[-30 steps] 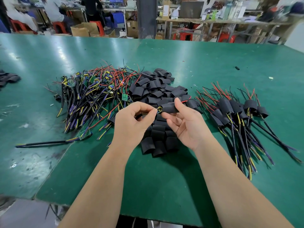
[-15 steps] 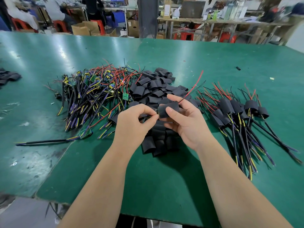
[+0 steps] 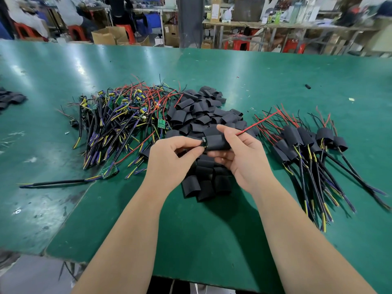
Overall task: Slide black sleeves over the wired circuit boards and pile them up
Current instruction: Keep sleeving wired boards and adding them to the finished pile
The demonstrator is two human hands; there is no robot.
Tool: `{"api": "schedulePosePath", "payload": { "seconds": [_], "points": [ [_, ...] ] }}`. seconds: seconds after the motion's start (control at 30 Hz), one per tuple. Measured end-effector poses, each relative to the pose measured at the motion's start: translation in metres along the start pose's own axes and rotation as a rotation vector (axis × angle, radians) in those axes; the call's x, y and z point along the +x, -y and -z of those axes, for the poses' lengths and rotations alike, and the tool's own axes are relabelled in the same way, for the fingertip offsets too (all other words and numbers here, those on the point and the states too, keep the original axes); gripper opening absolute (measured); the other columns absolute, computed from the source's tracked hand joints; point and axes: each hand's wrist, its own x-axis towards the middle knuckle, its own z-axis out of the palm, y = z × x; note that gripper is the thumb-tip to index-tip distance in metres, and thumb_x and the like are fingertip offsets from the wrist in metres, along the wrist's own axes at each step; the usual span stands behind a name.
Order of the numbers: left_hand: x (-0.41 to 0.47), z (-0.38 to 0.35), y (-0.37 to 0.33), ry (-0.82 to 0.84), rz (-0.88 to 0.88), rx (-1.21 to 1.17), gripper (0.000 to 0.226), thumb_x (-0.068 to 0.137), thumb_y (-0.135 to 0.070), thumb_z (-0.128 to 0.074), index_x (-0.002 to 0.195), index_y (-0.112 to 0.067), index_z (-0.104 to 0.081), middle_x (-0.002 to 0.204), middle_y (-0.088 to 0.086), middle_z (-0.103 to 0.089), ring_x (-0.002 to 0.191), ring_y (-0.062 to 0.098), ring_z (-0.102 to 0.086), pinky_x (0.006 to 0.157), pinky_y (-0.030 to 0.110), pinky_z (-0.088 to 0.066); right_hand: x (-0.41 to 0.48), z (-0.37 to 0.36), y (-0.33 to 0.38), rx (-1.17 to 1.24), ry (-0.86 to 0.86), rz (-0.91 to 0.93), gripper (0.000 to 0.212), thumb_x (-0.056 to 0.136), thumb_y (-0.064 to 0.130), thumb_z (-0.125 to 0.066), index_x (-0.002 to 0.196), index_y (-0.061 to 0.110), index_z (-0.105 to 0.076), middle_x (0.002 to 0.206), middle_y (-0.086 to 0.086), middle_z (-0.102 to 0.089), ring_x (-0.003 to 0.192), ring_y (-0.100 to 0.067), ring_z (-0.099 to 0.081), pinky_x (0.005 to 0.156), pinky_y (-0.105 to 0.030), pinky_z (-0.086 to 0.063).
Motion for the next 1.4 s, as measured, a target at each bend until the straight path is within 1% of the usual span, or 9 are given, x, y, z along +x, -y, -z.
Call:
{"api": "schedulePosePath", "payload": {
  "seconds": [0.27, 0.5, 0.7, 0.87, 0.97, 1.03, 1.17, 1.27, 1.4],
  "points": [
    [-0.001, 0.0, 0.001, 0.056, -0.017, -0.094, 0.026, 0.078, -0.008, -0.076, 0.076, -0.033, -0.072, 0.067, -0.02, -0.069, 0.06, -0.005, -0.057, 0.061, 0.012, -0.044, -0.004, -0.004, -0.002, -0.003, 0.033, 0.091, 0.018, 0.095, 0.01, -0.056, 0.089, 0.018, -0.07, 0.089, -0.009, -0.074, 0.05, -0.016, -0.058, 0.051, -0.021, -0.046],
    [0.002, 0.001, 0.0, 0.111, 0.139, -0.288, 0.018, 0.078, 0.001, -0.074, 0.07, -0.013, -0.066, 0.055, -0.011, -0.063, 0.049, 0.0, -0.052, 0.051, 0.015, -0.042, -0.006, -0.006, 0.004, 0.215, 0.229, 0.018, 0.031, 0.085, 0.038, -0.055, 0.103, 0.021, -0.073, 0.098, -0.012, -0.072, 0.058, -0.014, -0.053, 0.054, -0.02, -0.048],
    [0.001, 0.002, -0.006, 0.078, 0.073, -0.338, 0.023, 0.081, 0.003, -0.069, 0.076, -0.02, -0.069, 0.059, -0.014, -0.065, 0.054, -0.003, -0.055, 0.055, 0.013, -0.046, -0.007, -0.007, 0.003, 0.278, 0.257, 0.007, 0.034, 0.077, 0.023, -0.066, 0.109, 0.014, -0.058, 0.094, -0.01, -0.072, 0.057, -0.01, -0.058, 0.058, -0.018, -0.05],
    [0.0, 0.001, -0.005, -0.028, 0.007, -0.313, 0.012, 0.083, -0.015, -0.066, 0.08, -0.025, -0.072, 0.074, -0.009, -0.072, 0.07, 0.007, -0.065, 0.067, 0.022, -0.052, -0.006, -0.009, 0.008, 0.215, 0.087, 0.041, 0.015, 0.073, 0.013, -0.067, 0.08, 0.011, -0.054, 0.071, -0.006, -0.066, 0.06, -0.013, -0.063, 0.058, -0.02, -0.05],
    [0.003, 0.004, -0.001, -0.164, 0.051, -0.245, 0.015, 0.085, -0.025, -0.057, 0.083, -0.027, -0.072, 0.081, -0.009, -0.073, 0.078, 0.01, -0.067, 0.073, 0.026, -0.053, -0.005, 0.0, 0.024, 0.346, -0.065, 0.028, 0.012, 0.088, 0.017, -0.062, 0.084, 0.006, -0.059, 0.08, -0.011, -0.071, 0.07, -0.02, -0.07, 0.06, -0.025, -0.056],
    [0.006, 0.009, 0.006, -0.25, 0.13, -0.103, 0.019, 0.088, -0.022, -0.054, 0.084, -0.032, -0.069, 0.08, -0.016, -0.071, 0.079, 0.001, -0.064, 0.075, 0.024, -0.052, -0.006, 0.009, 0.036, 0.349, -0.254, 0.055, 0.013, 0.09, 0.016, -0.065, 0.083, 0.006, -0.065, 0.071, -0.009, -0.069, 0.055, -0.017, -0.065, 0.048, -0.019, -0.051],
    [0.009, 0.016, 0.027, -0.274, 0.32, 0.419, 0.033, 0.085, -0.017, -0.054, 0.117, -0.026, -0.059, 0.117, -0.004, -0.06, 0.111, 0.02, -0.05, 0.096, 0.037, -0.04, 0.0, 0.04, 0.048, -0.346, -0.533, 0.324, 0.012, 0.088, 0.014, -0.067, 0.099, 0.014, -0.071, 0.08, -0.004, -0.069, 0.051, -0.014, -0.061, 0.051, -0.023, -0.051],
    [0.009, 0.017, 0.031, -0.266, 0.365, 0.594, 0.051, 0.083, -0.016, -0.055, 0.132, -0.025, -0.047, 0.14, 0.0, -0.042, 0.129, 0.023, -0.032, 0.103, 0.04, -0.024, 0.003, 0.064, 0.053, -1.039, -0.768, 0.44, 0.03, 0.084, 0.011, -0.058, 0.112, 0.016, -0.069, 0.105, -0.014, -0.067, 0.093, -0.021, -0.057, 0.089, -0.029, -0.043],
    [0.009, 0.017, 0.037, -0.221, 0.417, 0.734, 0.058, 0.088, -0.018, -0.051, 0.143, -0.022, -0.035, 0.153, 0.0, -0.028, 0.14, 0.02, -0.019, 0.109, 0.042, -0.014, 0.001, 0.077, 0.058, -1.154, -0.794, 0.372, 0.041, 0.083, -0.003, -0.051, 0.118, 0.01, -0.067, 0.12, -0.017, -0.064, 0.113, -0.033, -0.053, 0.095, -0.029, -0.033]
  ]
}}
